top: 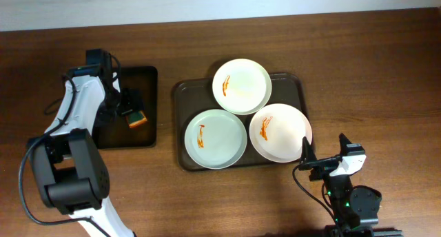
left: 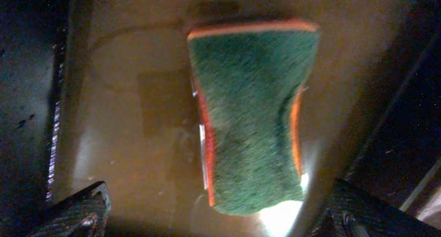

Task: Clean dirty plates on tray and stack at the side
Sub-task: 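Reach the left gripper into the black tray and grasp the green-orange sponge, then lift the sponge with the left gripper out of the black tray, then move the sponge with the left gripper onto the lower-left plate, then hold the lower-left plate rim with the right gripper and scrub with the sponge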

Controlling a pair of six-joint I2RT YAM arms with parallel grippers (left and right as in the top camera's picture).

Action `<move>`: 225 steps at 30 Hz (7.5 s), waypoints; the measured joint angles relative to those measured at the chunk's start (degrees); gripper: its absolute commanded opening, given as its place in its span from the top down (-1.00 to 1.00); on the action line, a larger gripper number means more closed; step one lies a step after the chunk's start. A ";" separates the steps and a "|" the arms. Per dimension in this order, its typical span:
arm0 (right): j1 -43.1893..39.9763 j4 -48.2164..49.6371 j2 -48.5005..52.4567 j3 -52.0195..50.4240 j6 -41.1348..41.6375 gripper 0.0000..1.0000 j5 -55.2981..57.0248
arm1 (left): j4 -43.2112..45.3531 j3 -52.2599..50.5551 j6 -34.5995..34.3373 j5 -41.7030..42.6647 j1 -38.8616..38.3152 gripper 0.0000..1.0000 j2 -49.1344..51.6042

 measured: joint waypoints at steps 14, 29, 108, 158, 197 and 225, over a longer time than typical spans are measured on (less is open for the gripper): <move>0.00 -0.02 0.00 0.00 0.00 -0.97 0.02 | -0.20 0.00 -3.39 4.04 -0.11 1.00 6.58; 0.00 -0.02 0.00 0.00 0.00 -0.97 0.02 | 5.31 -0.02 -2.99 -5.49 -0.11 0.33 6.69; 0.00 -0.02 0.00 0.00 -0.02 -0.97 0.02 | -4.83 14.58 -0.15 -7.41 0.04 1.00 1.29; 0.00 -0.02 0.00 0.00 0.00 -0.97 0.02 | 3.87 3.48 7.56 1.97 -1.14 1.00 -14.93; 0.00 3.50 0.02 0.00 4.96 -0.97 -5.66 | -29.86 35.52 -1.70 5.46 -31.47 -0.99 6.25; 18.69 -48.57 106.64 81.55 1.51 -0.22 -17.25 | -37.86 39.47 -1.70 4.17 -24.26 -0.99 6.25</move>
